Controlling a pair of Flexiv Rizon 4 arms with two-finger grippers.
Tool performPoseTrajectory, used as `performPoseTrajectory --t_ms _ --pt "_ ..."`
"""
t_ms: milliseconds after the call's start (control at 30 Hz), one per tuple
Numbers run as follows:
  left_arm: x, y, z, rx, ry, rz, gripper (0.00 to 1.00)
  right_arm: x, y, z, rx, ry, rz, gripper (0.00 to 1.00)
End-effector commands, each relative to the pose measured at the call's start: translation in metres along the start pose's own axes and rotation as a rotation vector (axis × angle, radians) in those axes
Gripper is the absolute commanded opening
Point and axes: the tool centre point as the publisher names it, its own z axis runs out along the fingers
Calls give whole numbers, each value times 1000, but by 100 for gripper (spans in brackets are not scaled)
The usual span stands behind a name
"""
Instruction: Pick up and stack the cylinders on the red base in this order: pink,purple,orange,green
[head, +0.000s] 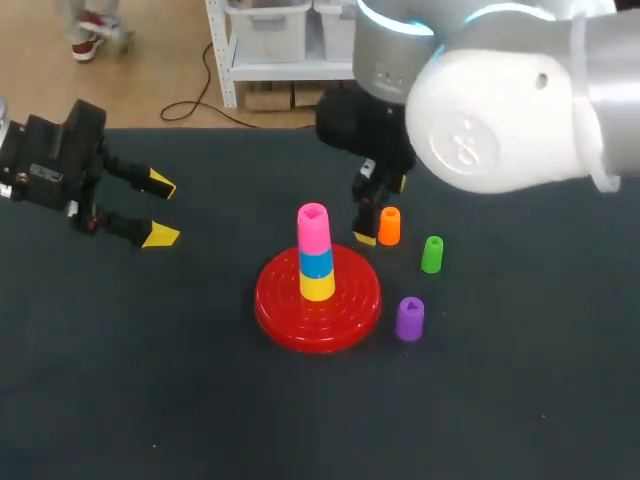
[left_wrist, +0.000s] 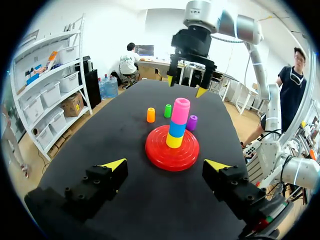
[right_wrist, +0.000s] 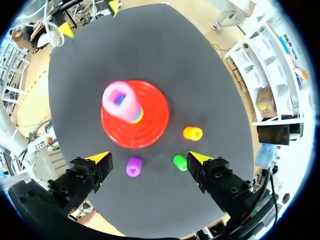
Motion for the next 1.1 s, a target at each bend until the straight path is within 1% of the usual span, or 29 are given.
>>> performPoseTrajectory --t_ms 33,200,267,333,433,600,667,900,1000,1100 --pt "1 0 0 -1 -3 2 100 25 12 8 15 -35 -1 100" --pt "1 0 0 -1 -3 2 100 37 19 25 -3 0 2 100" --pt "1 0 0 -1 -3 2 100 39 23 31 -19 11 -13 100" --pt "1 0 0 -1 -3 2 100 41 28 37 -16 18 -40 100" --pt "1 0 0 -1 -3 2 100 42 34 46 -19 39 -46 100" --pt "1 0 0 -1 -3 2 100 47 36 63 -49 83 -39 100" --pt "1 0 0 -1 -3 2 100 50 35 69 -48 108 -29 100" --pt "1 0 0 -1 -3 2 100 57 31 78 -49 124 -11 100" --pt "1 0 0 -1 -3 2 100 59 30 79 -62 99 0 100" --pt "1 0 0 -1 -3 2 100 59 30 79 -61 103 0 100"
